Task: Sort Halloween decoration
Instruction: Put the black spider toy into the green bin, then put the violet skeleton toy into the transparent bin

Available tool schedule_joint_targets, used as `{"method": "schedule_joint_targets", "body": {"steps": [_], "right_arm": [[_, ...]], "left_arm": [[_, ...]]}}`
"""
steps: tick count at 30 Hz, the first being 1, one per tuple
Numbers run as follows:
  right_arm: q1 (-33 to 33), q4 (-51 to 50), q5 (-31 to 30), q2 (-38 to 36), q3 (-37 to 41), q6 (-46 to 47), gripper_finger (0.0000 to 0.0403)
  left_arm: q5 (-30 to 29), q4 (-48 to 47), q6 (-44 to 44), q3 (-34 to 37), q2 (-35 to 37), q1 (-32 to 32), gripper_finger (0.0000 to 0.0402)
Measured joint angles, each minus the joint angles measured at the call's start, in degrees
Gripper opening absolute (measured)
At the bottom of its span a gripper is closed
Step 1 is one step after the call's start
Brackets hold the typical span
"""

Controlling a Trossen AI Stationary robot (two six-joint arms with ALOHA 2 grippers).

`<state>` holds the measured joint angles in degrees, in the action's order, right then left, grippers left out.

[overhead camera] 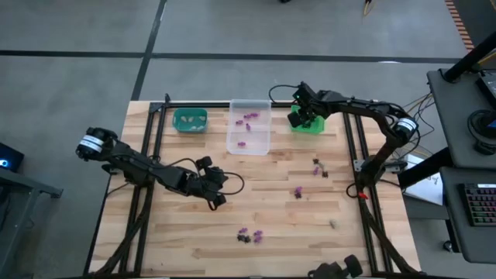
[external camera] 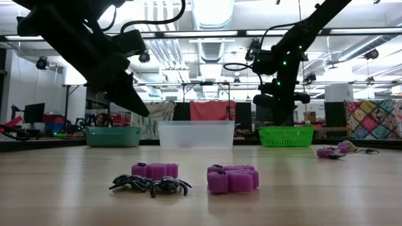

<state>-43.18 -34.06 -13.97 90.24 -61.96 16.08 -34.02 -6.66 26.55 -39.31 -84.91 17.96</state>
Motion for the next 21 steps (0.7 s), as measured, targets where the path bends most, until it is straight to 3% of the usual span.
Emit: {"method": "schedule_joint_targets", "body": {"steps": [10, 21], "right_arm": [[5.5, 0.0, 1.1, -4.8, -0.2, 0.4, 0.0098], [25.7, 0.1, 2.8, -12.1, -0.2, 2.9, 0.0084]], "left_arm": [[0.0, 1.1, 0.0, 0.0, -0.3, 0.0, 0.0000], [0.0, 3.9, 1.1, 0.0, -0.3, 0.0, 0.0000]]}}
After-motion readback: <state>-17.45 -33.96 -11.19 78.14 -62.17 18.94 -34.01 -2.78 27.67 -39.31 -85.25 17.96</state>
